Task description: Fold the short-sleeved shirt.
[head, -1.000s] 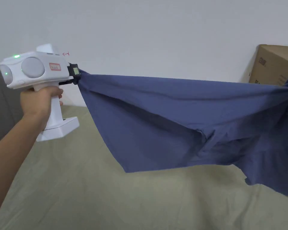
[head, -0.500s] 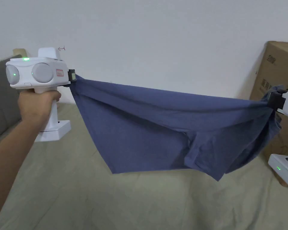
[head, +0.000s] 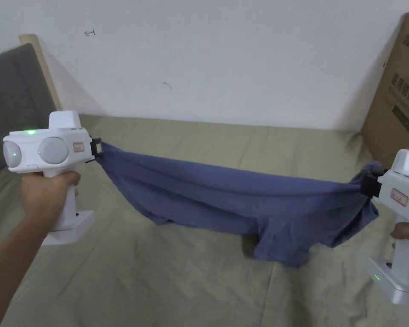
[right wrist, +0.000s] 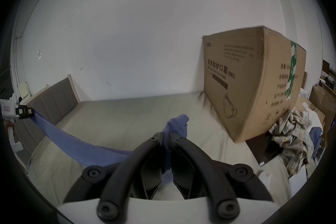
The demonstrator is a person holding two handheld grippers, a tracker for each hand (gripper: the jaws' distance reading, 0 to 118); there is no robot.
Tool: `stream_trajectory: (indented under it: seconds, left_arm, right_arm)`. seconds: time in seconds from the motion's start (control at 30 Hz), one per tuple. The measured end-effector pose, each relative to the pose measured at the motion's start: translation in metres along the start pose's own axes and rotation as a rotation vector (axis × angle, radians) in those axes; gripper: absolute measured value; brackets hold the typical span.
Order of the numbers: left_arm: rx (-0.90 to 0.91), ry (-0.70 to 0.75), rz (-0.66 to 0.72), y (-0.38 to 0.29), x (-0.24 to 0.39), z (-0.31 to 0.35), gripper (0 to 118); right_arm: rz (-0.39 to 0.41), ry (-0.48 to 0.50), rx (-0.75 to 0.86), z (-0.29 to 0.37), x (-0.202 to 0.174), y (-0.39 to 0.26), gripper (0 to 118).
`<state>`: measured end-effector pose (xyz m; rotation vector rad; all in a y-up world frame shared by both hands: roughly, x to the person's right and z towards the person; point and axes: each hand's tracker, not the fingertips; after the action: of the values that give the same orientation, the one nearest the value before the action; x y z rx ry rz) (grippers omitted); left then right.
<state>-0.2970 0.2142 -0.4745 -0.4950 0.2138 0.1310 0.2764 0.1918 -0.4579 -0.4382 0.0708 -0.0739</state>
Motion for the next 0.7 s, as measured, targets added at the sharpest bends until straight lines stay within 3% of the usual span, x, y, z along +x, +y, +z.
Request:
stream_trajectory:
  seconds: [0.37,0.5,0.7]
  left_arm:
    - [-0.143,-0.03,-0.029,-0.148,-0.034,0.09,1]
    - [-0.195,-0.022,-0.045,-0.195,-0.043,0.124,1]
    - [-0.262,-0.002,-0.058,-0.254,-0.056,0.165,1]
  right_arm:
    - [-0.059,-0.014,-0.115,0.089,0.018,-0.102,5]
    - [-0.122,-0.006,-0.16,0.123,0.027,-0.14,5]
    - [-0.109,-0.021,-0.227,0.165,0.028,-0.193,5]
